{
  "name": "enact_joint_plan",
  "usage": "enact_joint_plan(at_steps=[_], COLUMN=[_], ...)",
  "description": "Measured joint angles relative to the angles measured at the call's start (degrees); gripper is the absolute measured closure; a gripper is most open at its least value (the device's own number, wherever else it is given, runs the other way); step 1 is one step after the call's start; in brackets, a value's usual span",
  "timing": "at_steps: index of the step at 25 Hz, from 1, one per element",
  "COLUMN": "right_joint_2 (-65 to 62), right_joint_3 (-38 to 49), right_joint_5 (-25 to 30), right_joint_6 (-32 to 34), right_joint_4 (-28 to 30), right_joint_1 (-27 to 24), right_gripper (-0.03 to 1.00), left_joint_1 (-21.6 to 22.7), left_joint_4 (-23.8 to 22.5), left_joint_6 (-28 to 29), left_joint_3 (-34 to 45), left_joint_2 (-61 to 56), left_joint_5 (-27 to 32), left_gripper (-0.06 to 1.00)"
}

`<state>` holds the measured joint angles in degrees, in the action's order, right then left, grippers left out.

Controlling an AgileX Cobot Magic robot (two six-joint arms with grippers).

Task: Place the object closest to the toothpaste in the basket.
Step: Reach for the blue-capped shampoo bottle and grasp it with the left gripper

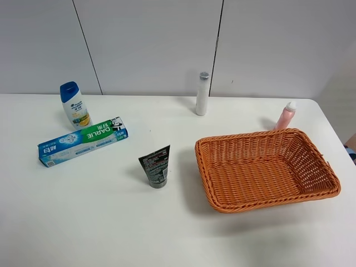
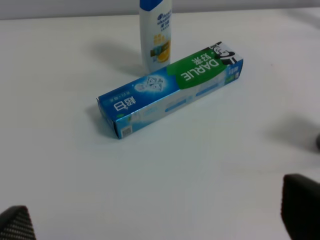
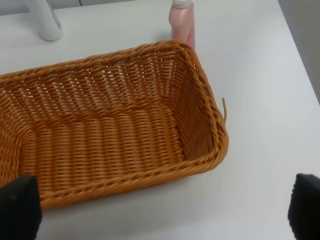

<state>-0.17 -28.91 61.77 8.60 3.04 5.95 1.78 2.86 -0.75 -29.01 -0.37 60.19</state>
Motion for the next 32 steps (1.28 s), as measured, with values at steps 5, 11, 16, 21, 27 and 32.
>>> enact_joint_plan(at_steps=[5,11,16,21,27,32], right_joint_2=[0.0,0.0,0.0,0.0,0.0,0.0], right_joint_3=[0.0,0.0,0.0,0.0,0.0,0.0], right_joint_5=[0.0,0.0,-0.2,-0.4,-0.4,-0.4], right_joint_6=[0.0,0.0,0.0,0.0,0.0,0.0], right_joint_4=[0.0,0.0,0.0,0.0,0.0,0.0], right_joint_1=[0.0,0.0,0.0,0.0,0.0,0.0], right_gripper=[-0.03,-0.03,-0.03,-0.03,-0.03,-0.03], left_joint_1=[0.0,0.0,0.0,0.0,0.0,0.0], left_joint_4=[-2.2,-2.3,0.7,3.1,3.2,0.2], left_joint_6=[0.7,1.7,1.8,1.9,1.9,1.4], left_joint_3=[-3.5,-8.6,-10.8,-10.9,-10.9,-10.8], left_joint_2=[5.9,24.7,43.8,57.9,68.4,72.8], left_joint_5=[-11.8,-33.7,-46.6,-49.5,-55.8,-60.9], left_gripper=[-0.05,-0.05,-0.05,-0.05,-0.05,-0.05])
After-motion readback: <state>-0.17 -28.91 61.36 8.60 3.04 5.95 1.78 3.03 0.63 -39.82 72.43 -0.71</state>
